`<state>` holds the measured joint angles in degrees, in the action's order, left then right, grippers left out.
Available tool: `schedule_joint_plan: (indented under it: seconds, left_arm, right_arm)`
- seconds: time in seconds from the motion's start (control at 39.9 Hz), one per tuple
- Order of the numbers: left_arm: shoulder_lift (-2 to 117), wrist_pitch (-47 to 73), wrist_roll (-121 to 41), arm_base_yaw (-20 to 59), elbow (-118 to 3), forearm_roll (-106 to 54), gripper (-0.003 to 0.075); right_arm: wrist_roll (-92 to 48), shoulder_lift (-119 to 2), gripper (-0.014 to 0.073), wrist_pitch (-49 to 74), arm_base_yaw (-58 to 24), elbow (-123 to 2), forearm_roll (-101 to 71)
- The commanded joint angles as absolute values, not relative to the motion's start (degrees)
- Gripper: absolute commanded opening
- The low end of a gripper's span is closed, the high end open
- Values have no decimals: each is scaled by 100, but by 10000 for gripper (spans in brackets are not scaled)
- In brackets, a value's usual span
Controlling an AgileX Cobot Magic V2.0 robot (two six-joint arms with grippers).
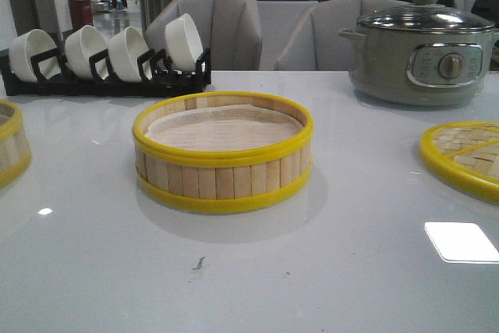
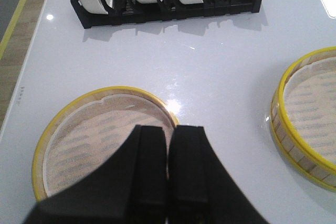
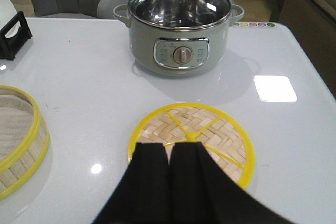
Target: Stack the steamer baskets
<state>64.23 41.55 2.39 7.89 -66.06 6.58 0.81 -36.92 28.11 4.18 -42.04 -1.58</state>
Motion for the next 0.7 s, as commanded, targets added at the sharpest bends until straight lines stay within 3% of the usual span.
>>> schedule_joint_plan:
  seconds: [0.0,0.3,0.55,0.6,0.68]
  left_arm:
    - [6329,3809,245,810,-6806,703,85]
    - [6329,3849,245,810,-6806,703,85]
    - [6329,3856,245,810,-6806,607,85]
    - [6329,3872,245,810,-6806,605,85]
    - [6329,3990,236,810,-6806,619,93]
  right_arm:
    - [82,-4175,36,2433,409,-4609,-79]
    - [87,-4463,36,1780,387,-4623,-79]
    - [87,-4578,43,1965,387,-4623,-85]
    - [87,-4626,87,2085,387,-4623,-85]
    - [87,-4680,237,2285,387,-4623,-85]
